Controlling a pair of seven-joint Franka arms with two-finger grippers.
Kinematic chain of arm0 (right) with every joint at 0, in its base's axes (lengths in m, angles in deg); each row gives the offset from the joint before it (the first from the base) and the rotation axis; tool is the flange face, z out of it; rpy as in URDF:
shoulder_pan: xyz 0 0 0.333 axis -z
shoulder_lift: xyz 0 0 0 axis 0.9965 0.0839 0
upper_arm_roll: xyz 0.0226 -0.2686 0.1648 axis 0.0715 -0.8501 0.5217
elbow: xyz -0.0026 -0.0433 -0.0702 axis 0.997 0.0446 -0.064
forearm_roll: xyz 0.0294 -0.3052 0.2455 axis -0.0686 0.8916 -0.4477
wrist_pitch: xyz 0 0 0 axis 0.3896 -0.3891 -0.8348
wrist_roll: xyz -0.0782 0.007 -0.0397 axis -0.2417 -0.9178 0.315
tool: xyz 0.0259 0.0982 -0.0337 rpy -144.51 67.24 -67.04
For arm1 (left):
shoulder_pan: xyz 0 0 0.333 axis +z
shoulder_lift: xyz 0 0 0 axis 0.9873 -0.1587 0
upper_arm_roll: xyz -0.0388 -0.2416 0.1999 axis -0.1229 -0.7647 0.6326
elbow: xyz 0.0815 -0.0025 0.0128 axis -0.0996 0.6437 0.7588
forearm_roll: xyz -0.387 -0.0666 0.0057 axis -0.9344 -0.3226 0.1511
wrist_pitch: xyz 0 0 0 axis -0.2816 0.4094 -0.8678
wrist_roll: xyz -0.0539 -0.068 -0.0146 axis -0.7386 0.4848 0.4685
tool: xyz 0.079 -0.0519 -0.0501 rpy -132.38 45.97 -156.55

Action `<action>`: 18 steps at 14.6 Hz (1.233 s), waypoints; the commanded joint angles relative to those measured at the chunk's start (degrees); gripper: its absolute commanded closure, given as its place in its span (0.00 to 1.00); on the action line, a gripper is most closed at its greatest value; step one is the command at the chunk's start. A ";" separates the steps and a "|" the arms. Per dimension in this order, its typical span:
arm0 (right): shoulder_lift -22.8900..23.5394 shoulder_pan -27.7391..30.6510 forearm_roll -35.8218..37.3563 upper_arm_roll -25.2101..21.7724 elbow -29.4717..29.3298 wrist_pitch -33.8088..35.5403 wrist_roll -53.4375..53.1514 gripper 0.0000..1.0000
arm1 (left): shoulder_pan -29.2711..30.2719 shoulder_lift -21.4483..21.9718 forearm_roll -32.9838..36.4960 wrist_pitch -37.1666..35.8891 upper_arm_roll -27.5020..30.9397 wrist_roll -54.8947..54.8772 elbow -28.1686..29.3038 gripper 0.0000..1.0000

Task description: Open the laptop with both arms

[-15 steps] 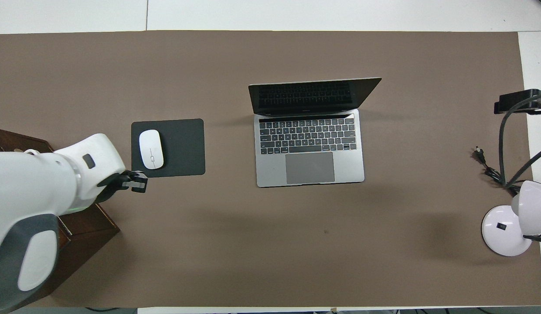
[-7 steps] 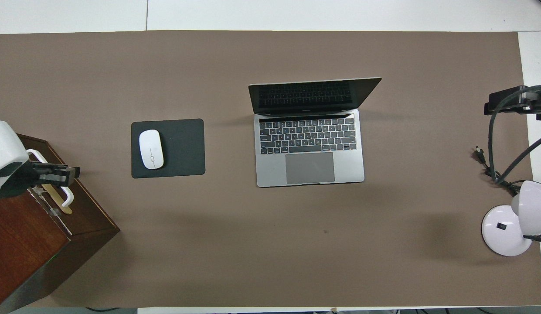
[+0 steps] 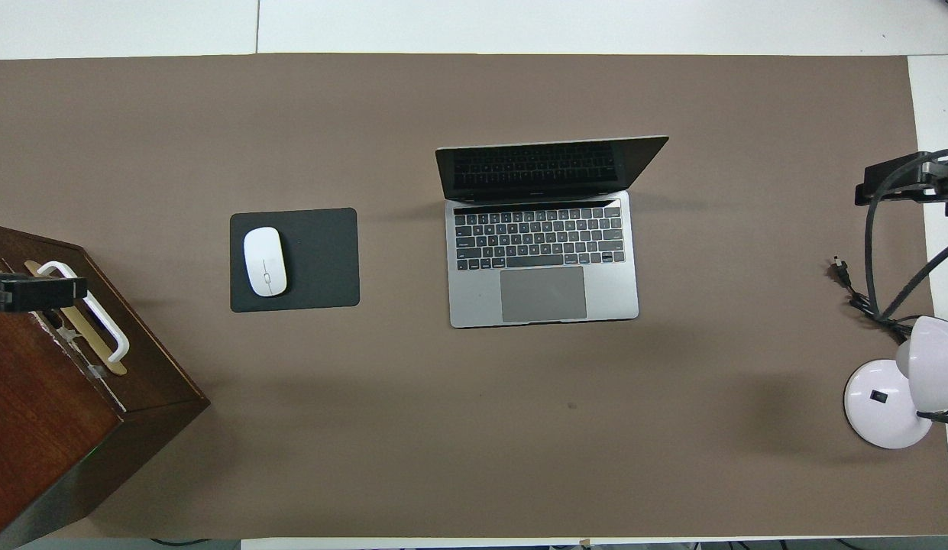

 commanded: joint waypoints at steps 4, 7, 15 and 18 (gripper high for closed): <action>-0.35 0.41 -0.79 0.26 0.52 0.71 -0.84 0.00 | 0.64 -8.23 1.59 -11.22 -0.66 5.74 -14.46 0.00; -0.52 0.41 -0.79 0.35 0.61 0.89 -0.76 0.00 | 0.73 -12.36 1.67 -17.38 -0.57 5.83 -23.34 0.00; -1.14 0.58 -0.70 0.35 1.84 0.71 -0.23 0.00 | -0.06 -13.78 3.08 -19.77 -0.74 8.20 -22.23 0.00; -1.31 1.20 -0.70 0.35 2.28 0.80 0.12 0.00 | 0.11 -13.78 3.08 -18.54 -0.74 9.08 -22.05 0.00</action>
